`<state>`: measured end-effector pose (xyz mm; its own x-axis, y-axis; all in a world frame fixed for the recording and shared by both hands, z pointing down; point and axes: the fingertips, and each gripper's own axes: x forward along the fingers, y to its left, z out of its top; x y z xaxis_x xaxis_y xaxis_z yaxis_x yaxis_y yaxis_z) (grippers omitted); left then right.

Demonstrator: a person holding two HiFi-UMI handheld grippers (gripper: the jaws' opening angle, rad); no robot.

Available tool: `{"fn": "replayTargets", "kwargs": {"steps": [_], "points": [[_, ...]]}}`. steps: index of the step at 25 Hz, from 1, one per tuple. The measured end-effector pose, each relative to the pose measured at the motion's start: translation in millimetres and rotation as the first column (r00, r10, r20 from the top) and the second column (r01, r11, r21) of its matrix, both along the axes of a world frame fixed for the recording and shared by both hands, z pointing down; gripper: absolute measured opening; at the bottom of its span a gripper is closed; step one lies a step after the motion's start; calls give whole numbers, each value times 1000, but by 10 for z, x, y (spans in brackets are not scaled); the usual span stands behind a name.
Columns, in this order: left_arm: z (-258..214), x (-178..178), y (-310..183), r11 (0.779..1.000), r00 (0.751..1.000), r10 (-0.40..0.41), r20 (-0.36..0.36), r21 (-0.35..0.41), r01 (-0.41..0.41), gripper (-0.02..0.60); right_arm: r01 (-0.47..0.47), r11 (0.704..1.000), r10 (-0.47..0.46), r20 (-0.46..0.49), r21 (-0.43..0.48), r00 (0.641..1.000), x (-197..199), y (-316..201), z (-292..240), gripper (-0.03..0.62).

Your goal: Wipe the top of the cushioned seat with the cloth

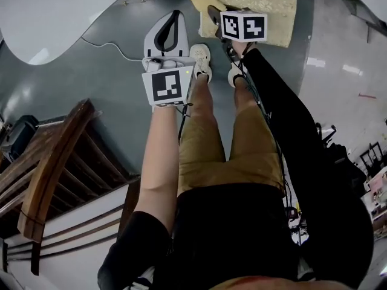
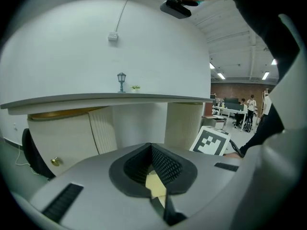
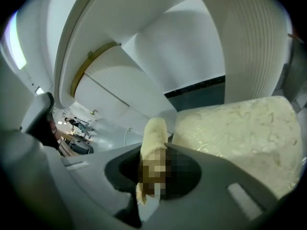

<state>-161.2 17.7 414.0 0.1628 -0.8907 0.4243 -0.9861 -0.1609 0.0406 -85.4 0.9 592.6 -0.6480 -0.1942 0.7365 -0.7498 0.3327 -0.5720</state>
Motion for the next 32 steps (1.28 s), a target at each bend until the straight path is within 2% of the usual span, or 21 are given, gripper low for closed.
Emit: {"fn": "replayTargets", "kwargs": {"steps": [2,4,9,17,21,26,29,32], "points": [[31,-98,57,1000,1000,-18,3,-9,18,5,45,997,-45,0,-55,999,-240,159,128,57],[63,-144,95,999,1000,-29,4,-17,29,5,55,994,-58,-33,-95,998,-296,252,294,57],[102,-93,109,999,1000,-23,-4,-22,23,5,-24,994,11,-130,-103,991,90,170,481,57],[85,422,-101,998,998,67,-14,-16,-67,5,-177,983,157,-267,-55,951,1433,-151,496,57],[87,728,-142,993,993,115,-21,-20,-116,5,-266,964,239,-371,-23,897,2340,-202,513,57],[96,1008,-186,988,988,155,-2,-19,-155,5,-381,924,350,-459,27,817,3324,-227,471,57],[94,1126,-184,986,986,167,9,-20,-167,5,-432,900,402,-498,60,769,3722,-212,414,57],[120,1198,-170,986,986,163,18,-23,-163,5,-453,889,425,-481,65,766,3856,-178,405,57]]}}
